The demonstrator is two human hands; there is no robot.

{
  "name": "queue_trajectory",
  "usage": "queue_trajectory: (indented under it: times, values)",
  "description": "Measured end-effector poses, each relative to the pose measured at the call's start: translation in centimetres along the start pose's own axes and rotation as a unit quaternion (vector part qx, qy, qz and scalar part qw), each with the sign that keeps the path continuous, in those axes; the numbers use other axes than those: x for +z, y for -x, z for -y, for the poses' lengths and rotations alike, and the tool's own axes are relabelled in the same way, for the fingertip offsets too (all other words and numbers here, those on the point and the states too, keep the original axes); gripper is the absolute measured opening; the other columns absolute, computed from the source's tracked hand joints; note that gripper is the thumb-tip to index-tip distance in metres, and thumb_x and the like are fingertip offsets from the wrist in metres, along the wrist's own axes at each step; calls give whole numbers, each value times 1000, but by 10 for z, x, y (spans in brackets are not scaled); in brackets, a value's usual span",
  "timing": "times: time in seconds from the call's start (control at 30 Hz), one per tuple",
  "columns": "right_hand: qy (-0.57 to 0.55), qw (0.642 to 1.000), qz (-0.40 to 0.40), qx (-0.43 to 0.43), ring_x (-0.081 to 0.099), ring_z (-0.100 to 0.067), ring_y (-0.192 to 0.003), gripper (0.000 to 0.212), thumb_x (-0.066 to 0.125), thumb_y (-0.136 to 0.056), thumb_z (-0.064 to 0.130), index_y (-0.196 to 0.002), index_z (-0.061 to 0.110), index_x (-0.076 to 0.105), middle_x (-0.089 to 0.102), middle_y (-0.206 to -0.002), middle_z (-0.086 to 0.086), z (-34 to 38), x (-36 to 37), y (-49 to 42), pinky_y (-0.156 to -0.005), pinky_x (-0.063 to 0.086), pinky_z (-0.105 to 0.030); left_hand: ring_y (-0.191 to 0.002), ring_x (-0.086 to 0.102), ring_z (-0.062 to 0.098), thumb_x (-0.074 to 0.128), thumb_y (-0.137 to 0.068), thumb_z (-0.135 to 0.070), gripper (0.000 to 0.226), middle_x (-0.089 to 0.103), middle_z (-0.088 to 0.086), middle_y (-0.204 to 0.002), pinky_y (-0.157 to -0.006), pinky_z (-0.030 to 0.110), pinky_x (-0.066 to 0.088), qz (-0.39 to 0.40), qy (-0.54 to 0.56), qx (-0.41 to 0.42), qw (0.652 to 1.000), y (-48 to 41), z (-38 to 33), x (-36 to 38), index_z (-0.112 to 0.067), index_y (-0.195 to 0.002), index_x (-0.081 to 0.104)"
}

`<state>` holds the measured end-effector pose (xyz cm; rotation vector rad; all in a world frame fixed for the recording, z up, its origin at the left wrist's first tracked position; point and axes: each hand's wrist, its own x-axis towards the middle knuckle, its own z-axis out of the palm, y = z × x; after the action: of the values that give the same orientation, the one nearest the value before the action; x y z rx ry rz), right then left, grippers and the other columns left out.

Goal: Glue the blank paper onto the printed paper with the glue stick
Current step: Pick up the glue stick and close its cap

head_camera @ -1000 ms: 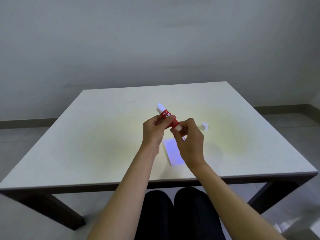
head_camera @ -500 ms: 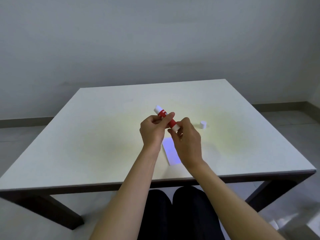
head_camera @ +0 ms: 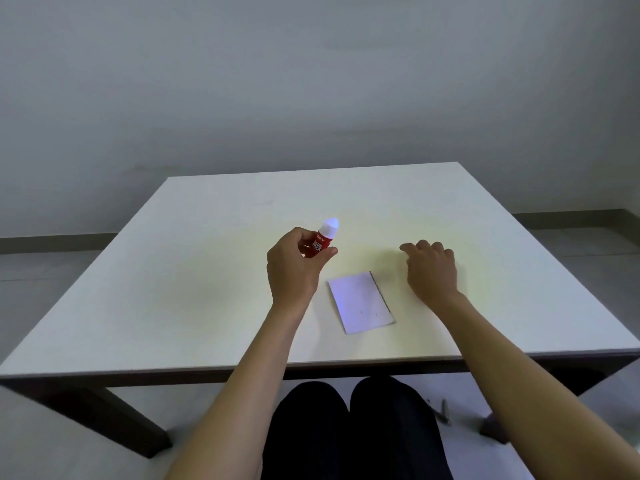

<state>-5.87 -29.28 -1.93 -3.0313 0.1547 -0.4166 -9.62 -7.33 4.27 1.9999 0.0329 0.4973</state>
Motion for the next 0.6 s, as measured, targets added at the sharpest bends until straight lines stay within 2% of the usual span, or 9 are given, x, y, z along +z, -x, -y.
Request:
queue_trajectory:
  times: [0.03, 0.07, 0.1, 0.17, 0.2, 0.27, 0.3, 0.4, 0.6]
  values:
    - [-70, 997, -10, 3, 56, -31, -102, 35, 46, -93, 10, -127, 17, 56, 64, -114, -9, 2, -6, -1, -86, 38, -35, -75, 61, 13, 79, -69, -23, 21, 68, -6, -78, -63, 20, 43, -1, -6, 2, 1000, 1, 0, 1, -14, -82, 66]
    - [-207, 978, -8, 24, 61, -29, -94, 31, 52, -92, 12, -122, 15, 59, 67, -109, -10, 7, -16, 0, -81, 43, -33, -76, 62, 15, 80, -69, -23, 22, 68, -4, -79, -65, 25, 45, -1, -12, 4, 1000, 1, 0, 1, -14, -82, 65]
    - [-381, 923, 11, 48, 65, -25, -83, 28, 58, -90, 14, -118, 13, 61, 69, -103, -11, 15, -28, 2, -75, 48, -30, -77, 62, 17, 79, -69, -23, 22, 69, -3, -81, -67, 30, 47, -1, -18, 6, 1000, 2, 1, 1, -13, -82, 65]
    - [-633, 772, 36, 49, 71, -20, -73, 24, 64, -87, 12, -110, 11, 62, 71, -98, -13, 33, -55, 7, -66, 55, -24, -79, 63, 18, 79, -68, -24, 22, 69, -3, -81, -68, 34, 48, 0, -27, 10, 1000, 4, 0, 3, -14, -81, 64]
    - [-690, 722, 44, 36, 73, -20, -75, 21, 65, -86, 10, -107, 12, 61, 71, -99, -14, 41, -67, 11, -67, 57, -24, -78, 63, 18, 79, -68, -24, 22, 69, -3, -81, -68, 34, 48, 1, -29, 12, 1000, 5, -1, 3, -15, -80, 63]
    - [-739, 671, 59, 17, 74, -25, -84, 20, 66, -86, 9, -105, 11, 61, 71, -102, -16, 55, -82, 16, -71, 59, -26, -77, 62, 17, 80, -68, -26, 23, 67, -5, -80, -67, 33, 48, 3, -31, 15, 999, 7, -5, 4, -17, -80, 63]
    - [-743, 667, 62, 13, 74, -27, -86, 21, 66, -85, 8, -106, 9, 61, 71, -103, -17, 61, -87, 19, -73, 60, -28, -77, 62, 17, 80, -68, -27, 23, 67, -5, -80, -67, 33, 48, 3, -32, 18, 999, 8, -7, 4, -17, -80, 63]
    - [-720, 691, 61, 8, 73, -28, -86, 25, 67, -84, 7, -109, 5, 60, 70, -103, -17, 67, -92, 24, -75, 60, -32, -77, 61, 18, 80, -68, -28, 24, 68, -4, -81, -64, 32, 46, 1, -43, 30, 999, 11, -10, 2, -16, -82, 64]
    - [-629, 773, 58, -63, 70, -13, -70, 16, 69, -82, 6, -97, 11, 68, 72, -86, -5, 69, -91, 26, -66, 58, -24, -75, 58, 15, 80, -69, -26, 23, 61, -9, -80, -54, 23, 37, 11, -105, 88, 991, 14, -11, -5, -18, -85, 65]
